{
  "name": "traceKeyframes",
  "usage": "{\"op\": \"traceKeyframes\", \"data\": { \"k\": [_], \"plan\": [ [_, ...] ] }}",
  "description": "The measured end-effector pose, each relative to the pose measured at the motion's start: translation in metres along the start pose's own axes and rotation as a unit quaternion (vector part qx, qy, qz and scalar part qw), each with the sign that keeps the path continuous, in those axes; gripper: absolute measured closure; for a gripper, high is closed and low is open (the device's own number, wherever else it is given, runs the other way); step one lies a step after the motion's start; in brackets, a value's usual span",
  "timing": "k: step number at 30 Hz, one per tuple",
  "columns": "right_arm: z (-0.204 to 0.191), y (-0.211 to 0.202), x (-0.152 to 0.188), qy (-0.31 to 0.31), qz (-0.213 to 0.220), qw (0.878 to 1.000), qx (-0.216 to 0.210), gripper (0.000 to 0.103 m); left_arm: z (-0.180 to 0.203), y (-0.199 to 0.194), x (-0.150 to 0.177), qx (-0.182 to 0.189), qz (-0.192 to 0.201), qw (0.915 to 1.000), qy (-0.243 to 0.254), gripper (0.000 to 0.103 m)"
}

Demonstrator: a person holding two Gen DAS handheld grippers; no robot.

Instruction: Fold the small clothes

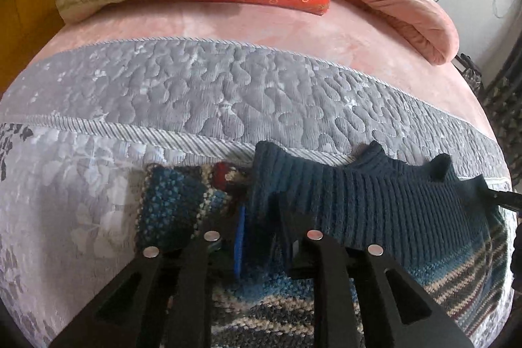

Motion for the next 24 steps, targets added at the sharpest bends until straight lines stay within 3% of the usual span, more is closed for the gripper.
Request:
{"op": "traceKeyframes", "data": {
  "k": [3,7,10,13,15,20,24],
  "plan": [
    [0.0,-0.011,-0.002,0.008,0.003,1.0,0.003,0.077,0.002,-0.008,-0.002,-0.016,0.005,0.9998,0.012,0.069],
    [0.004,-0.041,-0.007,0.007,0.018,1.0,0.004,0.076,0.005,-0.032,-0.005,-0.025,0.016,0.9993,0.02,0.064],
    [0.008,-0.065,-0.007,0.016,0.026,1.0,-0.006,0.07,0.008,-0.055,-0.003,-0.015,0.018,0.9996,0.013,0.061],
    [0.011,-0.093,0.002,0.015,0.027,0.999,-0.018,0.06,0.014,-0.082,0.003,-0.001,0.017,0.9998,0.006,0.057],
    [0.012,-0.111,0.013,0.006,0.02,1.0,-0.021,0.043,0.021,-0.098,0.009,0.012,0.01,0.9999,0.005,0.054],
    [0.02,-0.139,0.061,-0.002,-0.011,0.999,-0.035,0.042,0.033,-0.128,0.026,0.033,-0.008,0.9994,0.001,0.05],
    [0.033,-0.135,0.1,0.007,-0.049,0.998,-0.032,0.042,0.048,-0.139,0.047,0.048,-0.026,0.9985,0.0,0.047]
  ]
}}
Point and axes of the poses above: each gripper's, at about its wrist camera, not at the fingertips, and y roughly the way its jaws point, z to its right, x to its underside, the point moved 6 cm from there along y, roughly the way its jaws point, and after that the axes turned 15 degrees about z, right-handed, at the moved point
